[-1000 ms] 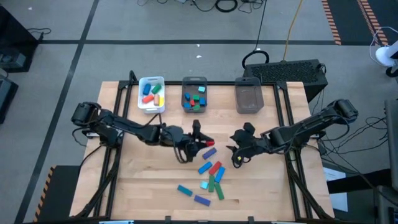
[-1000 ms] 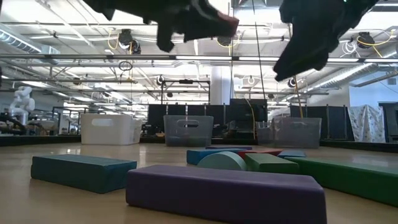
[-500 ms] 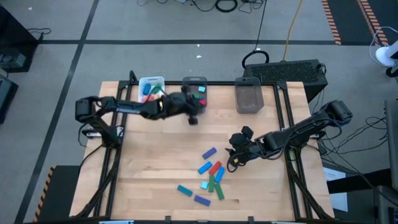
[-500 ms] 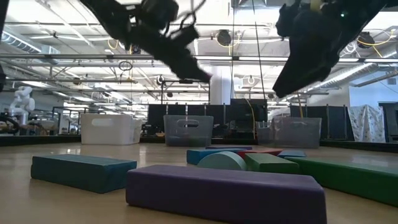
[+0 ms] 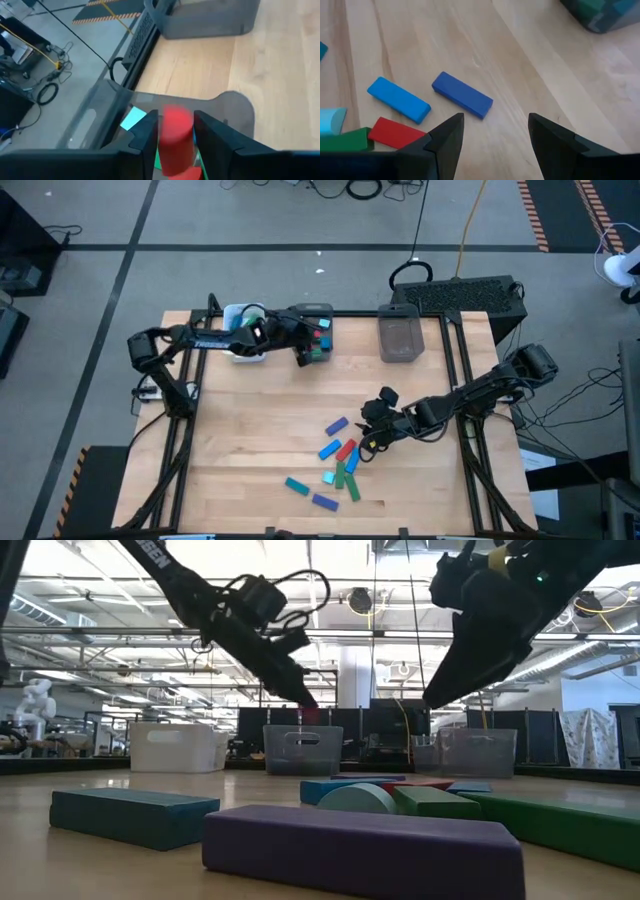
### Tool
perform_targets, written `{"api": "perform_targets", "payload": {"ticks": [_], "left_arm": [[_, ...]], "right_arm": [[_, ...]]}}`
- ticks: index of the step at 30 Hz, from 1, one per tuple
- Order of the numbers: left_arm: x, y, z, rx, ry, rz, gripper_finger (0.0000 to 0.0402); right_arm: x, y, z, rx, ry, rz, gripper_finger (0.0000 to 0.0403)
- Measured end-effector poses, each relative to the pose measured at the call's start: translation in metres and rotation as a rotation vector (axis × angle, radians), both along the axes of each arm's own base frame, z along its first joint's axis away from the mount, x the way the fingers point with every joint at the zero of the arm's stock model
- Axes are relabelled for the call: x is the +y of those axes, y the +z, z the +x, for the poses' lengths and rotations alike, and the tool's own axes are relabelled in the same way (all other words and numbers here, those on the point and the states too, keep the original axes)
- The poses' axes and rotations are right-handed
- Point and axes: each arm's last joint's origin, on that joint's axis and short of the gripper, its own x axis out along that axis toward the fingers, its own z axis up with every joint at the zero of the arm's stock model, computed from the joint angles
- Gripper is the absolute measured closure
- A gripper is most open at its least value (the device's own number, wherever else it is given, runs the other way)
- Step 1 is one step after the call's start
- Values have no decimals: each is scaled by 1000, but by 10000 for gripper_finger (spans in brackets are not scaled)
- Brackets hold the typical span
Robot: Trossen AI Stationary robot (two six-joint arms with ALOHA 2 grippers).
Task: Sort blocks by size
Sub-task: Put the red half circle block into the left black bin, then put the light blue half circle block into the left black bin
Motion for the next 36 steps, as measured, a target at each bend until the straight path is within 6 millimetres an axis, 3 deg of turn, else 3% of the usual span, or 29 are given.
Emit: {"api": "perform_targets", "payload": {"ticks": [8,17,27,36], "left_arm": [[7,-16,7,13,85,49,234],[0,-10,4,47,123,73,232],[-42,8,2,110,11,52,233],[-98,24,0,99,-69,-42,233]], "right_arm": [[0,-2,1,11,15,0,195],[6,-5,15,-57,123,-62,195],[23,-33,46,-153,436,-33,195],[40,-43,70,-161,469,34,195]]}}
